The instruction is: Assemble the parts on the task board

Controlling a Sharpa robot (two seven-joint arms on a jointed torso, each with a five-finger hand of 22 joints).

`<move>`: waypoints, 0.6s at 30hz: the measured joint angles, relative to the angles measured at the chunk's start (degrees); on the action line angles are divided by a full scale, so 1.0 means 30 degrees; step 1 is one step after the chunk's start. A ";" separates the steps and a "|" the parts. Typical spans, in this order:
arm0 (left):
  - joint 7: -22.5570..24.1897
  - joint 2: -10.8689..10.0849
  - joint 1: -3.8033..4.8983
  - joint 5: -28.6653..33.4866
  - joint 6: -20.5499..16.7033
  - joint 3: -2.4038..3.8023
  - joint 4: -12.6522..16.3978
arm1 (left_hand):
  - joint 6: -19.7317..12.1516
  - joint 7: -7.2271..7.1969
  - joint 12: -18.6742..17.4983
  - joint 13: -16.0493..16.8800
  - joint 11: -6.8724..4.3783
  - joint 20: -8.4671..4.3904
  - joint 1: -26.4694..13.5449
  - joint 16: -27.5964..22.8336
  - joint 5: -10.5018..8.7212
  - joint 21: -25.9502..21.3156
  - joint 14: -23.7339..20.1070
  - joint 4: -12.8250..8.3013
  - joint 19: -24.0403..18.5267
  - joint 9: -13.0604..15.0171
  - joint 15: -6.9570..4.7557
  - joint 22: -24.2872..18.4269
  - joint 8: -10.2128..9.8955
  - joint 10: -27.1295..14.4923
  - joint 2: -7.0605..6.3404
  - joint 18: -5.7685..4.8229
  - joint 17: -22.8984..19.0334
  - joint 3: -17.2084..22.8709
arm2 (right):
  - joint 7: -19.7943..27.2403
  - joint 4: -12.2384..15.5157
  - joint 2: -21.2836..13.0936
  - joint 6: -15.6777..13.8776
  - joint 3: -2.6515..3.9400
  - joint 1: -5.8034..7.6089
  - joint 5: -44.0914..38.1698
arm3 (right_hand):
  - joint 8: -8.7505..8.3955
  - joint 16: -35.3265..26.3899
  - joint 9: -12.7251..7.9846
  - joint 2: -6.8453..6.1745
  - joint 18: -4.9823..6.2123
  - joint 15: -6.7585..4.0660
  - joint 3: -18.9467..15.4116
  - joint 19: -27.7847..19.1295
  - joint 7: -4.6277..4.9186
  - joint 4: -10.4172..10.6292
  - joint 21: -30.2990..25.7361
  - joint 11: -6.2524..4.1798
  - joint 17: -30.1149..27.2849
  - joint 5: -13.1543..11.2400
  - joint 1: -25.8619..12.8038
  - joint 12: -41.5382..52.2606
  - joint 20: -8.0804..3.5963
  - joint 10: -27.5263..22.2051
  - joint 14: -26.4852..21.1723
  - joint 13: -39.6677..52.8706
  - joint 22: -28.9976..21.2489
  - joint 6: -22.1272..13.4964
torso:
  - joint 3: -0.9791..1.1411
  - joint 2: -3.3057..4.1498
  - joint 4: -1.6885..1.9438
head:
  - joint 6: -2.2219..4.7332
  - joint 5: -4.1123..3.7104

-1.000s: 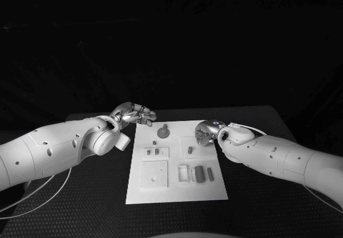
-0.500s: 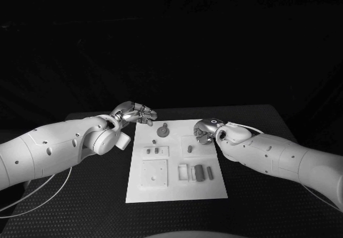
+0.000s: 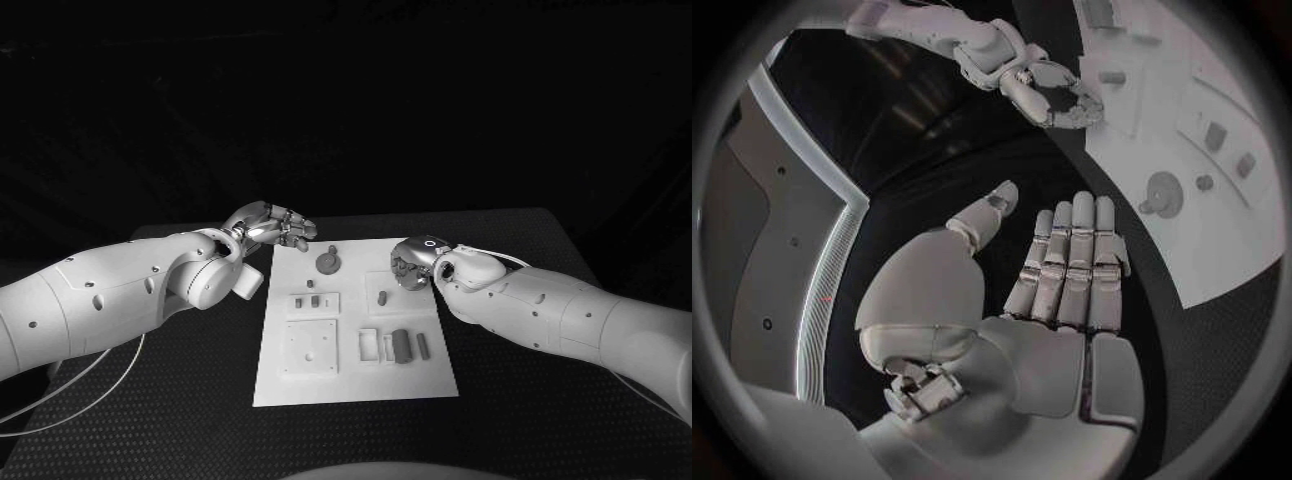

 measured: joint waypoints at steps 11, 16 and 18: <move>-0.0089 -0.0003 0.0009 0.0007 0.0006 -0.0001 -0.0007 | 0.0000 0.0000 0.0000 -0.0028 -0.0001 0.0000 0.0000 -0.0076 0.0000 0.0000 0.0000 0.0000 0.0000 -0.0016 -0.0001 -0.0045 0.0000 0.0000 0.0000 -0.0001 0.0066 0.0000 | -0.0249 -0.0097 0.0134 -0.0168 -0.0087 -0.0039 -0.0573 | 0.0123 0.0259 0.0109 -0.0003 -0.0002 -0.0159 -0.0001 0.0186 -0.0077 0.0000 0.0000 -0.0102 0.0120 0.0000 -0.0002 0.0016 -0.0054 0.0240 0.0161 0.0304 -0.0002 0.0348 | 0.0000 -0.0004 0.0000 | -0.0090 -0.0022; -0.0126 0.0032 0.0014 0.0010 0.0008 -0.0001 -0.0008 | 0.0000 -0.0001 0.0000 -0.0045 -0.0001 0.0000 0.0000 -0.0076 0.0000 0.0000 0.0000 0.0000 0.0001 -0.0027 -0.0001 -0.0068 -0.0001 0.0000 0.0000 -0.0001 0.0097 0.0000 | -0.0350 -0.0233 0.0278 -0.0240 -0.0219 -0.0014 -0.0834 | 0.0181 0.0258 0.0098 0.0000 -0.0002 -0.0160 -0.0001 0.0242 -0.0082 -0.0001 0.0000 -0.0166 0.0146 0.0000 0.0002 0.0091 -0.0109 0.0306 0.0163 0.0328 -0.0004 0.0354 | -0.0005 -0.0005 0.0002 | -0.0097 -0.0044; -0.0137 0.0041 0.0015 0.0011 0.0008 -0.0001 -0.0009 | 0.0000 0.0000 0.0000 -0.0046 -0.0001 0.0000 0.0000 -0.0076 0.0000 0.0000 0.0000 0.0000 0.0001 -0.0035 -0.0001 -0.0068 0.0000 0.0000 0.0000 0.0000 0.0104 0.0000 | -0.0377 -0.0241 0.0297 -0.0241 -0.0241 -0.0006 -0.0916 | 0.0181 0.0306 0.0087 0.0024 -0.0001 -0.0160 0.0010 0.0242 -0.0141 -0.0014 0.0000 -0.0167 0.0167 0.0000 0.0026 0.0092 -0.0109 0.0307 0.0164 0.0329 -0.0004 0.0414 | -0.0007 -0.0005 0.0002 | -0.0103 -0.0048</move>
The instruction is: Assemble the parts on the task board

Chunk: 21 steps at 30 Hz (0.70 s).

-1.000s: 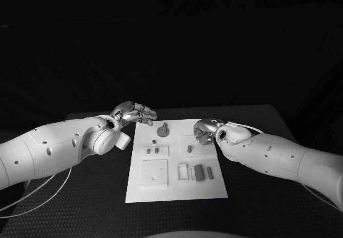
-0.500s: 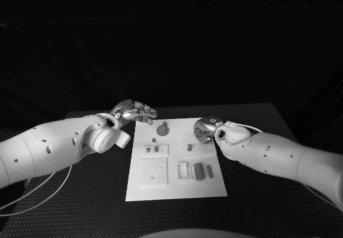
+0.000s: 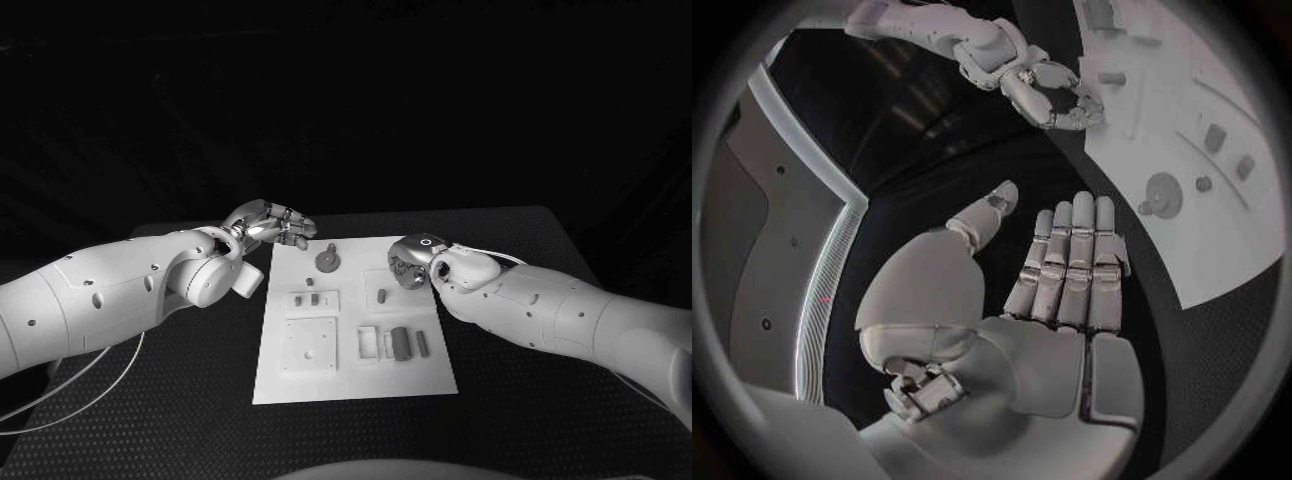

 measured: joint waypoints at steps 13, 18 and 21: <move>-0.0073 -0.0030 0.0019 0.0004 -0.0001 0.0000 0.0023 | 0.0000 0.0000 0.0000 -0.0018 0.0000 0.0000 0.0000 0.0000 0.0000 0.0000 0.0000 0.0000 0.0000 0.0001 0.0000 -0.0062 0.0000 0.0000 0.0000 0.0000 0.0067 0.0000 | -0.0191 0.0110 -0.0038 -0.0137 -0.0072 0.0003 -0.0535 | -0.0052 0.0381 0.0036 -0.0007 0.0002 -0.0286 0.0037 0.0580 -0.0173 -0.0044 0.0081 -0.0243 0.0213 -0.0001 0.0153 -0.0040 -0.0168 0.0511 0.0296 0.0326 -0.0003 0.0514 | -0.0004 0.0000 -0.0013 | -0.0049 -0.0055; -0.0080 -0.0058 0.0020 0.0005 -0.0004 0.0000 0.0024 | 0.0000 0.0000 0.0000 -0.0035 0.0000 0.0000 0.0000 -0.0001 0.0000 0.0000 0.0000 -0.0001 0.0000 0.0000 0.0000 -0.0084 0.0000 0.0000 0.0000 0.0000 0.0095 0.0000 | -0.0214 0.0252 -0.0179 -0.0487 -0.0099 -0.0050 -0.0560 | 0.0041 0.0493 0.0042 -0.0007 0.0001 -0.0325 0.0036 0.0745 -0.0278 -0.0044 0.0081 -0.0246 0.0272 -0.0001 0.0153 -0.0098 -0.0213 0.0649 0.0453 0.0404 -0.0004 0.0616 | 0.0000 0.0000 -0.0013 | -0.0071 -0.0071; -0.0082 -0.0068 0.0021 0.0007 -0.0006 0.0000 0.0013 | 0.0000 0.0000 0.0000 -0.0037 0.0000 0.0000 0.0000 -0.0073 0.0000 0.0000 0.0010 -0.0001 0.0000 -0.0016 0.0009 -0.0089 0.0000 0.0000 0.0000 0.0001 0.0097 0.0000 | -0.0217 0.0406 -0.0332 -0.0762 -0.0113 -0.0099 -0.0525 | 0.0043 0.0546 0.0061 -0.0008 0.0000 -0.0354 0.0036 0.0753 -0.0246 -0.0045 0.0152 -0.0309 0.0291 -0.0002 0.0153 -0.0041 -0.0207 0.0713 0.0482 0.0490 -0.0005 0.0654 | 0.0005 0.0002 -0.0013 | -0.0082 -0.0073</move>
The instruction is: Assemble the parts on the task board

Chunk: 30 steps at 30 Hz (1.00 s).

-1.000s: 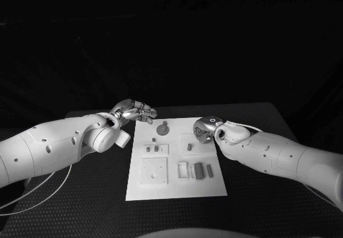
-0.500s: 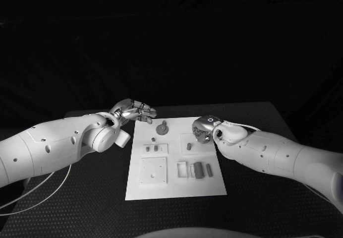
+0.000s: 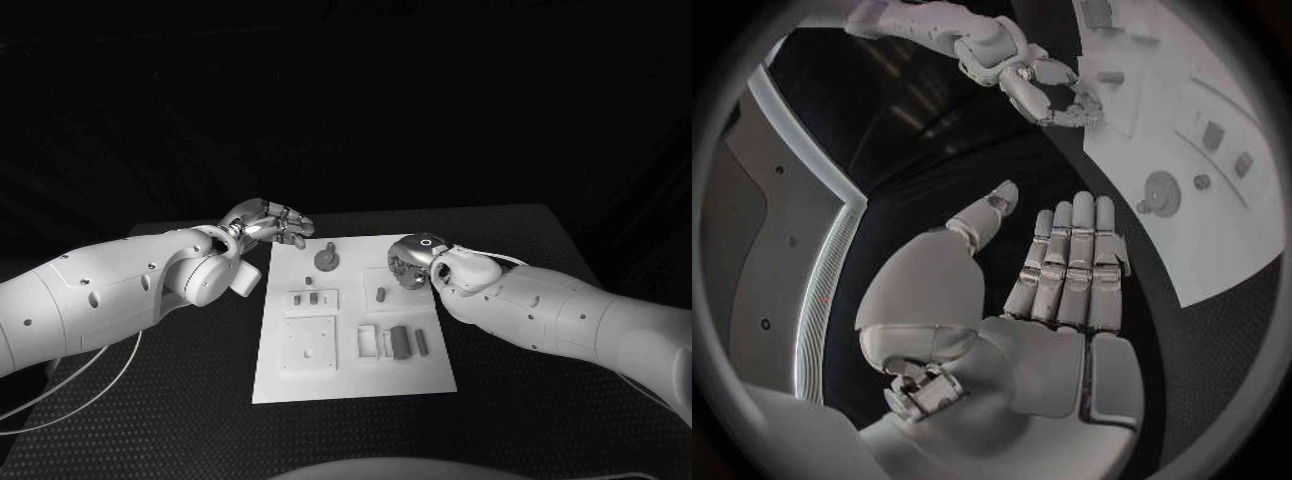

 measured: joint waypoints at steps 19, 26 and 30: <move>-0.0011 -0.0125 0.0006 0.0017 -0.0017 0.0000 -0.0226 | 0.0001 0.0137 0.0000 -0.0017 -0.0001 0.0072 0.0000 0.0000 0.0000 0.0000 0.0059 0.0042 0.0073 0.0000 0.0059 -0.0075 0.0000 0.0000 0.0000 -0.0002 0.0084 -0.0041 | 0.0019 0.0527 -0.0492 -0.0681 0.0022 -0.0105 0.0798 | -0.0003 0.0185 0.0001 0.0000 -0.0002 -0.0097 -0.0003 0.0375 -0.0116 0.0000 -0.0002 -0.0069 0.0070 -0.0001 -0.0001 0.0174 -0.0104 0.0277 0.0241 0.0239 -0.0003 0.0147 | 0.0002 0.0005 -0.0009 | -0.0026 0.0059; -0.0019 -0.0128 0.0013 0.0034 -0.0016 0.0000 -0.0253 | 0.0001 0.0137 0.0000 -0.0036 -0.0001 0.0072 0.0001 0.0000 0.0000 0.0000 0.0059 0.0042 0.0073 -0.0015 0.0058 -0.0108 -0.0001 0.0000 0.0000 -0.0001 0.0119 -0.0042 | 0.0021 0.0510 -0.0495 -0.0674 0.0052 -0.0111 0.0944 | 0.0017 0.0185 0.0001 -0.0002 -0.0001 -0.0097 0.0031 0.0374 -0.0115 0.0033 0.0069 -0.0069 0.0069 -0.0002 -0.0001 0.0174 -0.0103 0.0277 0.0242 0.0241 -0.0004 0.0146 | 0.0002 0.0005 -0.0002 | -0.0013 0.0018; -0.0026 -0.0127 0.0014 0.0042 -0.0015 0.0000 -0.0327 | 0.0001 0.0136 0.0000 -0.0043 0.0000 0.0071 0.0001 -0.0072 0.0000 0.0000 0.0059 0.0042 0.0072 -0.0014 0.0059 -0.0132 0.0000 0.0000 0.0000 -0.0002 0.0145 -0.0041 | 0.0033 0.0595 -0.0572 -0.0632 0.0108 -0.0110 0.1038 | 0.0067 0.0184 0.0002 -0.0005 -0.0001 -0.0097 0.0031 0.0373 -0.0114 0.0033 0.0070 -0.0069 0.0086 -0.0002 0.0001 0.0173 -0.0103 0.0277 0.0241 0.0270 -0.0005 0.0145 | 0.0002 0.0005 0.0000 | -0.0026 0.0016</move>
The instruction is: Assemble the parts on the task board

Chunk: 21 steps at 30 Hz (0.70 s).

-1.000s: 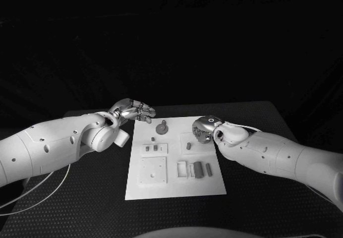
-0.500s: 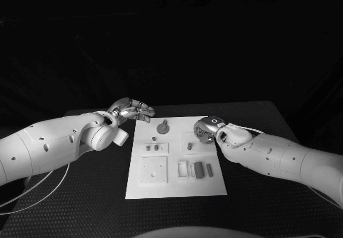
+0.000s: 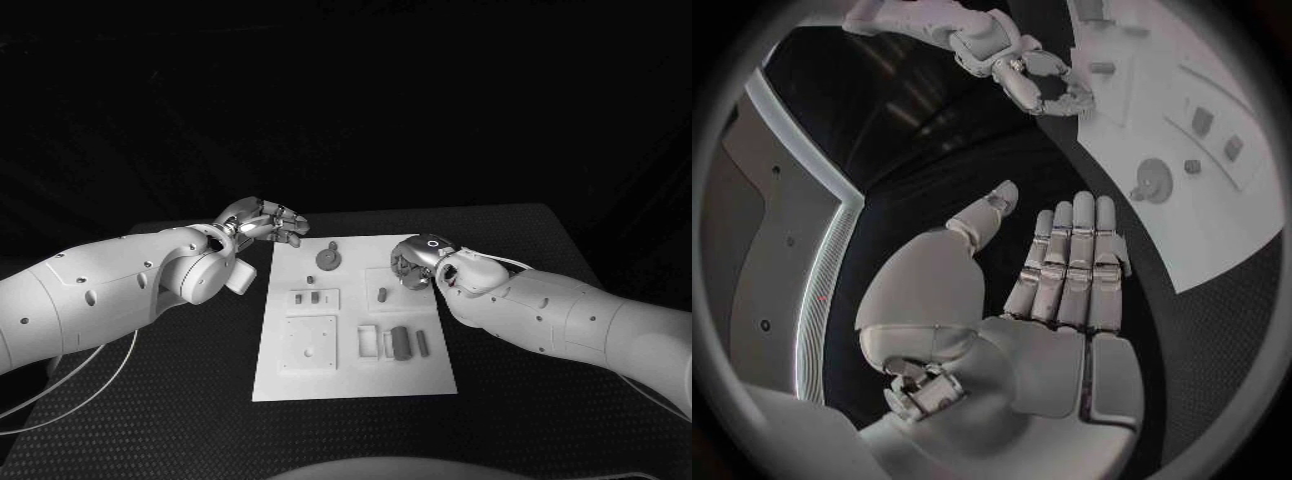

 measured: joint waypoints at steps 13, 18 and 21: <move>-0.0022 -0.0007 0.0016 0.0067 0.0001 0.0000 -0.0196 | 0.0000 0.0000 0.0000 -0.0013 0.0000 0.0000 0.0000 0.0000 0.0000 0.0000 0.0000 0.0000 0.0000 -0.0018 0.0000 -0.0060 0.0000 0.0000 0.0000 0.0000 0.0061 0.0000 | 0.0030 0.0692 -0.0561 0.0374 0.0391 0.0324 0.0470 | 0.0058 -0.0001 0.0123 -0.0098 0.0000 0.0001 0.0000 0.0064 -0.0021 -0.0003 0.0000 0.0000 -0.0001 -0.0017 0.0094 -0.0001 -0.0063 0.0000 -0.0002 0.0013 -0.0001 0.0229 | -0.0004 -0.0004 -0.0002 | 0.0002 -0.0016; -0.0029 -0.0007 0.0020 0.0097 0.0001 0.0000 -0.0227 | 0.0000 0.0000 0.0000 -0.0030 0.0000 0.0000 0.0000 0.0000 0.0000 0.0000 0.0000 0.0000 0.0000 -0.0018 0.0000 -0.0059 0.0000 0.0000 0.0000 0.0000 0.0060 0.0000 | 0.0030 0.0867 -0.0729 0.0376 0.0551 0.0553 0.0688 | 0.0059 -0.0001 0.0124 -0.0099 -0.0001 0.0002 -0.0001 0.0064 -0.0020 -0.0003 0.0000 0.0000 -0.0002 -0.0017 0.0095 -0.0002 -0.0063 -0.0001 -0.0003 0.0012 -0.0002 0.0230 | -0.0005 -0.0004 0.0000 | 0.0013 -0.0031; -0.0034 -0.0005 0.0024 0.0108 0.0001 0.0000 -0.0268 | -0.0001 0.0000 0.0000 -0.0029 0.0000 -0.0001 0.0000 0.0000 0.0000 0.0000 0.0000 0.0000 0.0000 -0.0017 0.0000 -0.0059 0.0000 0.0000 0.0000 0.0000 0.0060 0.0000 | 0.0031 0.0970 -0.0782 0.0379 0.0563 0.0571 0.0799 | 0.0058 -0.0001 0.0124 -0.0099 0.0000 0.0003 -0.0001 0.0064 -0.0020 -0.0003 0.0000 0.0000 -0.0002 -0.0017 0.0095 -0.0002 -0.0063 -0.0001 -0.0003 0.0012 -0.0002 0.0229 | -0.0005 -0.0004 0.0002 | 0.0013 -0.0035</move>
